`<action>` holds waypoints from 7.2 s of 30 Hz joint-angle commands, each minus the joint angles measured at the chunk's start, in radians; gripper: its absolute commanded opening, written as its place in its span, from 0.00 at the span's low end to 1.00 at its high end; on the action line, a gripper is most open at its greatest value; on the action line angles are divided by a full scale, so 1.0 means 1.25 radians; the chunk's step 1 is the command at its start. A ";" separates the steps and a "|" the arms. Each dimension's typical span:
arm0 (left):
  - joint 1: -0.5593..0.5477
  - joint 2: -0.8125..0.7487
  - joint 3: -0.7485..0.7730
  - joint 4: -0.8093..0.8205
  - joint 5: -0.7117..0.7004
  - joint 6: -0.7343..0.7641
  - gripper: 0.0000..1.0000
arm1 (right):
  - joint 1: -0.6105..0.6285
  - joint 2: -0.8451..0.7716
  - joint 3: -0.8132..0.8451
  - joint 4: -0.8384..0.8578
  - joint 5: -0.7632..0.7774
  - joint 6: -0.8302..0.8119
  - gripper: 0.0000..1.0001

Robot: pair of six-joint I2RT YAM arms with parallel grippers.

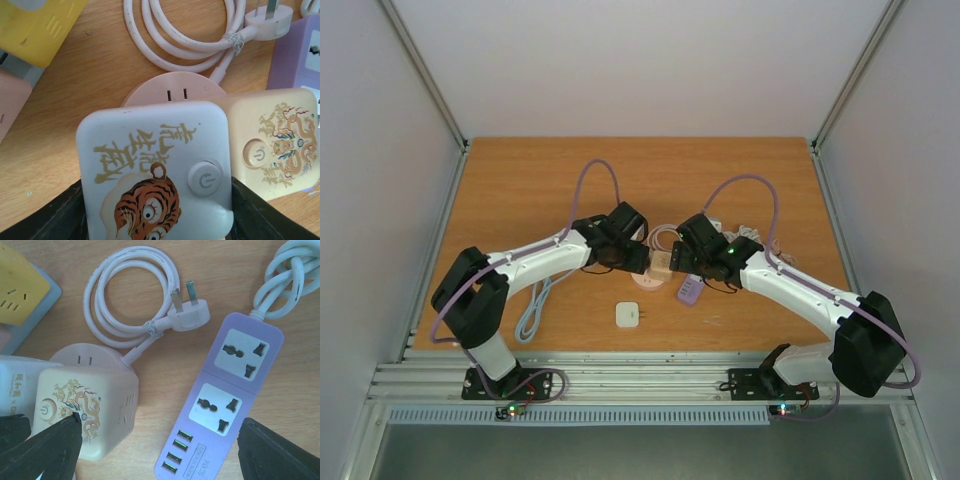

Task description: Insert the plug

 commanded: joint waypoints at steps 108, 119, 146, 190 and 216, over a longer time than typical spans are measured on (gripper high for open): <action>0.079 -0.184 -0.027 0.023 -0.017 0.031 0.64 | -0.023 -0.015 0.121 -0.073 0.093 -0.105 0.50; 0.102 -0.393 -0.141 0.068 -0.106 0.039 0.93 | -0.216 -0.049 0.011 -0.191 0.203 -0.032 0.97; 0.114 -0.412 -0.165 0.083 -0.037 0.067 0.99 | -0.516 0.191 -0.025 -0.075 -0.144 -0.169 0.81; 0.042 -0.356 -0.226 0.603 0.242 -0.010 0.93 | -0.152 -0.191 0.082 0.189 -0.280 0.043 0.44; -0.030 -0.260 -0.201 0.778 0.140 0.116 0.38 | -0.087 -0.189 0.094 0.295 -0.402 0.221 0.46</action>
